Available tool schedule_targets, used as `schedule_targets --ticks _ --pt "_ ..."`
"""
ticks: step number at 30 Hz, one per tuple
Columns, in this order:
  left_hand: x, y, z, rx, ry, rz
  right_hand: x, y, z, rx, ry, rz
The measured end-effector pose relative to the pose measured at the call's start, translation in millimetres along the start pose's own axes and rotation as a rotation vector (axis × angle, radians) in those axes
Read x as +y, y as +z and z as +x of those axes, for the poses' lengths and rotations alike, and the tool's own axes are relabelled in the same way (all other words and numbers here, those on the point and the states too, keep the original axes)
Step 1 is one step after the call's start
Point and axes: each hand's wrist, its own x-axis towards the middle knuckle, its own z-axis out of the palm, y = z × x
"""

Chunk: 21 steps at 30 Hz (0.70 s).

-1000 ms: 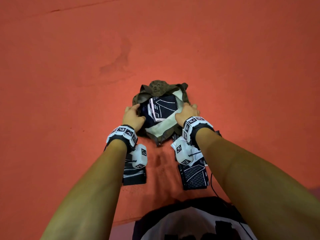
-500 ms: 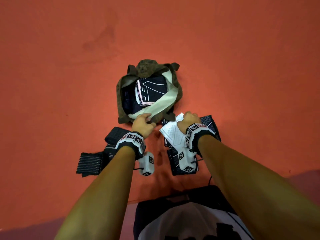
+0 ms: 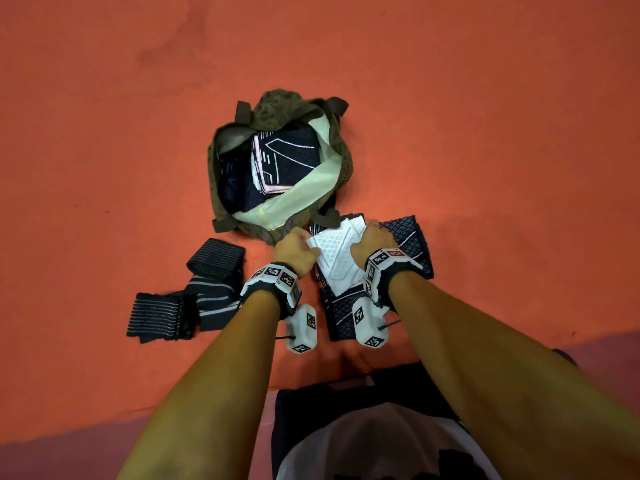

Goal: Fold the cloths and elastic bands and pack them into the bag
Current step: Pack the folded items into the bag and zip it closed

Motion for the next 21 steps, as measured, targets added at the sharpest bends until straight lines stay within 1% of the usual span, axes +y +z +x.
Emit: schedule_targets --ticks 3,6,11,13,14,15,17,19,21 --pt "14 -7 1 0.064 0.041 -0.044 -2 -2 2 0.028 0.005 0.033" --pt "15 -7 7 0.127 0.044 -0.107 -6 0 2 0.047 -0.016 0.027" --pt "7 -5 4 0.172 0.047 -0.152 -11 8 0 -0.007 -0.004 0.009" --pt "3 -6 3 0.175 0.004 -0.160 -11 9 1 -0.011 -0.017 -0.021" --pt "0 -6 3 0.157 -0.021 -0.140 -12 10 1 -0.006 -0.027 -0.031" --pt "-2 -6 3 0.111 -0.030 -0.090 -13 11 1 -0.003 -0.035 -0.037" --pt "-4 -3 3 -0.022 -0.032 -0.039 -17 12 0 -0.026 -0.030 -0.017" --pt "-6 4 2 -0.105 -0.054 -0.097 -19 13 -1 -0.059 -0.013 0.017" --pt "-5 10 1 -0.137 -0.064 -0.166 -20 12 -1 -0.072 -0.001 0.034"
